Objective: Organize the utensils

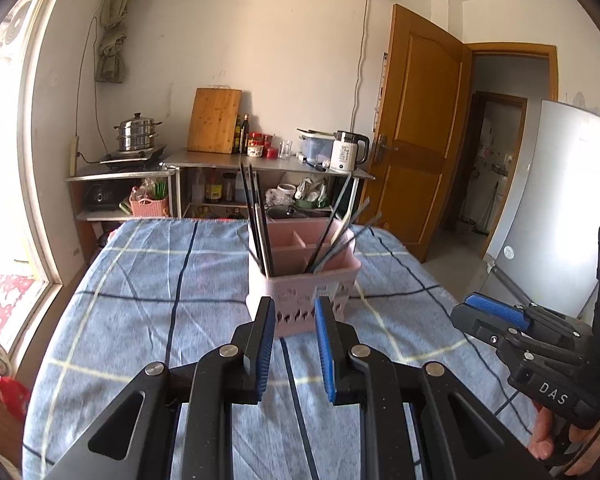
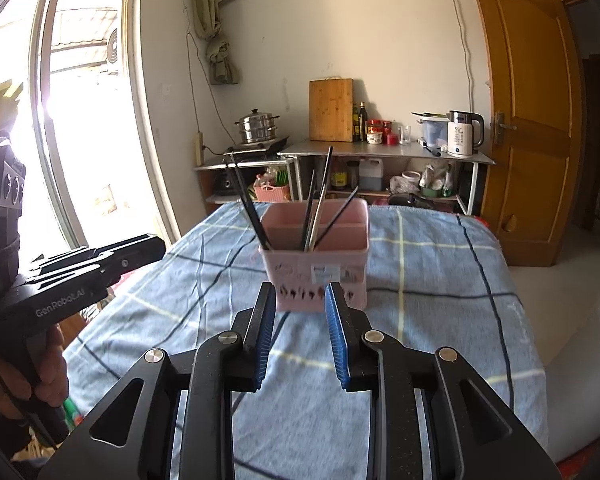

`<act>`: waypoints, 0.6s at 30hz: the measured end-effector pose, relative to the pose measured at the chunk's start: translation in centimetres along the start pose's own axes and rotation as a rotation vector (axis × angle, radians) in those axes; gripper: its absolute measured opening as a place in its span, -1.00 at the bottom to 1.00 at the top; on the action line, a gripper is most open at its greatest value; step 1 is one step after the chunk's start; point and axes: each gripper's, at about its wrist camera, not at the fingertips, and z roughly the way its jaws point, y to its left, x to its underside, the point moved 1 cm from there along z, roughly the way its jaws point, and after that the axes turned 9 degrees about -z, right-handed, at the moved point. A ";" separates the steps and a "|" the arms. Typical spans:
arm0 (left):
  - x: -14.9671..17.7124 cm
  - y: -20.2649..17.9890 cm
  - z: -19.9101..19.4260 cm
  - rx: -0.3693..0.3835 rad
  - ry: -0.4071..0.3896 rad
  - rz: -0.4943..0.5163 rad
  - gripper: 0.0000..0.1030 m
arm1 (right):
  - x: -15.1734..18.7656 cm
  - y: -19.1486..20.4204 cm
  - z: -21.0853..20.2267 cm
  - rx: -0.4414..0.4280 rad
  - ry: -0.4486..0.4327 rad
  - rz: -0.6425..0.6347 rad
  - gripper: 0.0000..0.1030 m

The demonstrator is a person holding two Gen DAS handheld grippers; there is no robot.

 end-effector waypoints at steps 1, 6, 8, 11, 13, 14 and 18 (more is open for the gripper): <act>0.7 -0.1 -0.1 0.004 0.002 0.004 -0.61 | 0.5 0.2 -0.1 -0.003 0.004 0.004 -0.48; 3.4 -0.1 -0.5 -0.004 0.008 0.009 -0.61 | 2.8 1.0 -0.7 -0.006 -0.004 -0.003 -0.48; 4.3 -0.1 -0.5 0.000 0.016 0.014 -0.61 | 3.7 1.3 -1.0 0.002 -0.014 -0.009 -0.48; 5.7 0.1 -0.7 0.006 0.026 0.008 -0.61 | 5.0 1.7 -1.2 0.004 -0.016 -0.008 -0.48; 6.5 0.4 -0.9 0.003 0.025 0.006 -0.61 | 5.7 1.8 -1.3 0.004 -0.015 -0.001 -0.48; 6.9 0.5 -1.0 0.004 0.024 0.003 -0.61 | 6.1 1.9 -1.4 0.004 -0.014 0.003 -0.48; 8.0 1.2 -1.4 -0.014 0.019 -0.008 -0.61 | 7.2 2.0 -1.6 0.013 -0.009 0.004 -0.48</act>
